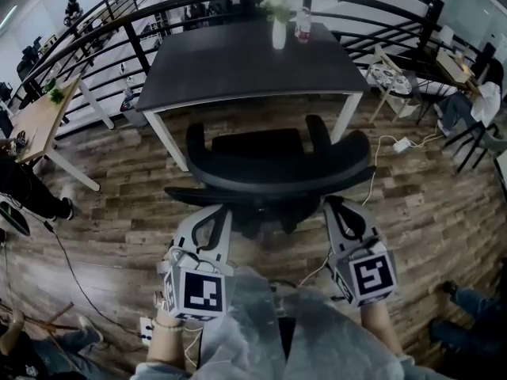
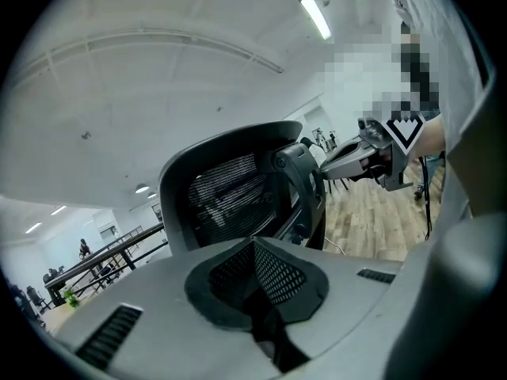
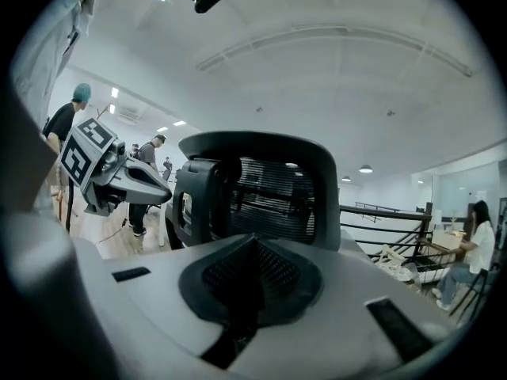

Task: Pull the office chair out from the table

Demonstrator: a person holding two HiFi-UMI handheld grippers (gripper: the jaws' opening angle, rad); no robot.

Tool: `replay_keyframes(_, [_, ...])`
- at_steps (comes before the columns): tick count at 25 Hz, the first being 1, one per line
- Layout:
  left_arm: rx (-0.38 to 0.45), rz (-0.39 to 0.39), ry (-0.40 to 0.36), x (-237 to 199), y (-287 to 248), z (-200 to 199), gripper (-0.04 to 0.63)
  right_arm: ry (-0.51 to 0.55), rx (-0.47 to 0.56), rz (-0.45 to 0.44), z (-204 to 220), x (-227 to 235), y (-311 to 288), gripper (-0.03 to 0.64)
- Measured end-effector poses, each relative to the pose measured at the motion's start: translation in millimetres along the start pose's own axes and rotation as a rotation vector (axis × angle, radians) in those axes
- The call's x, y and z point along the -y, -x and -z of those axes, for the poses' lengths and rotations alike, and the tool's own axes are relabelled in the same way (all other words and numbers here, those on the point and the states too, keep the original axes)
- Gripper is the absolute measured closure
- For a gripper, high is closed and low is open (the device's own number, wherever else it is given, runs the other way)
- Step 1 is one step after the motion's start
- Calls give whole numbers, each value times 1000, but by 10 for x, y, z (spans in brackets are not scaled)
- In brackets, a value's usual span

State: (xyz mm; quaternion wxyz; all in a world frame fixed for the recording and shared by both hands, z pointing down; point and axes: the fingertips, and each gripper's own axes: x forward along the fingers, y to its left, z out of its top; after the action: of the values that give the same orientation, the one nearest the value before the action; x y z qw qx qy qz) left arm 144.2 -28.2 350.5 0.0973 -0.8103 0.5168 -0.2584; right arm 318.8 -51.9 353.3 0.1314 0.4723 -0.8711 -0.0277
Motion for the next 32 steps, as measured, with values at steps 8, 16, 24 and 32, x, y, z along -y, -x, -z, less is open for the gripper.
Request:
replay_keyframes(8, [24, 18, 4, 43, -24, -57, 583, -6, 6, 1, -40, 3, 1, 614])
replay_keyframes(16, [8, 15, 0, -18, -30, -58, 583, -2, 6, 0, -81, 15, -50, 615])
replay_keyframes(24, [16, 9, -1, -28, -32, -31, 583, 13, 12, -1, -89, 8, -77, 615])
replay_keyframes(32, [20, 3, -6, -41, -62, -60, 583, -11, 3, -9, -71, 41, -99, 615])
